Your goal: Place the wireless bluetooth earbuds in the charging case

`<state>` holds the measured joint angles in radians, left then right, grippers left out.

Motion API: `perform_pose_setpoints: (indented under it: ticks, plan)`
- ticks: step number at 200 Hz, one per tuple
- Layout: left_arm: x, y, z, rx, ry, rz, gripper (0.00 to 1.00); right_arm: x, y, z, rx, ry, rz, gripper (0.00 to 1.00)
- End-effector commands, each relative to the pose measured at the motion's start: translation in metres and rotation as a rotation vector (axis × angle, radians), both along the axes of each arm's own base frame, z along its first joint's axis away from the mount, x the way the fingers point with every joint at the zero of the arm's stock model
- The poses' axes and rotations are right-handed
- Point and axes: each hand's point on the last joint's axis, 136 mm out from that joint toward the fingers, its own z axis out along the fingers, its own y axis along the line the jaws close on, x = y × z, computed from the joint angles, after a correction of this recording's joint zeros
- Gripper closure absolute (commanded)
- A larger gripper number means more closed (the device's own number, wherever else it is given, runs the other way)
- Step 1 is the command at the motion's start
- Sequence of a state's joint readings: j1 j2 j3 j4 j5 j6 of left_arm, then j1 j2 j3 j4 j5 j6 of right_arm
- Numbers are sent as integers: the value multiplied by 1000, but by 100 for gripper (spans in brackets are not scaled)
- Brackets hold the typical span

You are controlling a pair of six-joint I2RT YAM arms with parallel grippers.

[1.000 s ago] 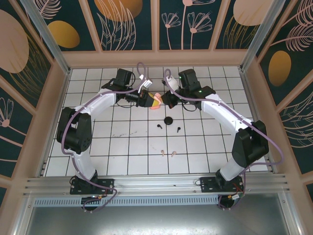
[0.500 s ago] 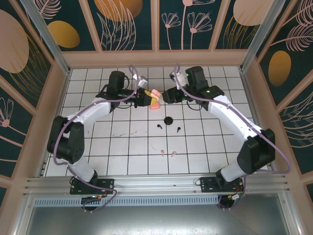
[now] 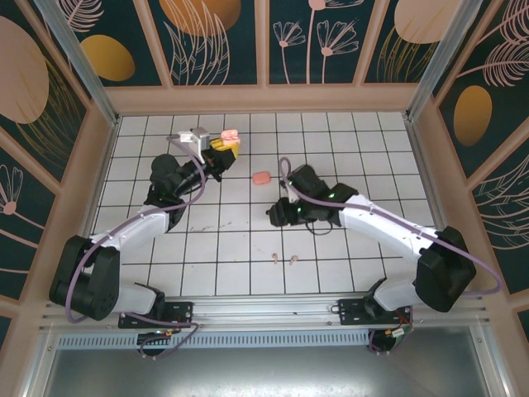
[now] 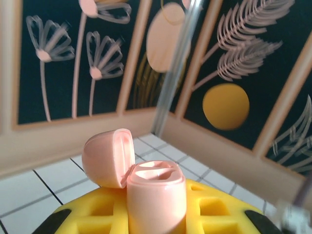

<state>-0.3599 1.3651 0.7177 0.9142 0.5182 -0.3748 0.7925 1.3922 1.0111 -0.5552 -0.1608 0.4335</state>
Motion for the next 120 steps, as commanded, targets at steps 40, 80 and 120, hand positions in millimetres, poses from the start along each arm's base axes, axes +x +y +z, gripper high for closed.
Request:
perform_pose_setpoints:
  ticks: [40,80,120]
  plan:
    - [-17,21,61,-131,-161,74,100,-41,0,-50,-122,121,-194,47]
    - [-27,25,58,-149,-173,73,100,-53,11,-78,-226,144,-205,52]
    - [-34,36,61,-167,-203,123,100,-60,12,-97,-318,148,-217,57]
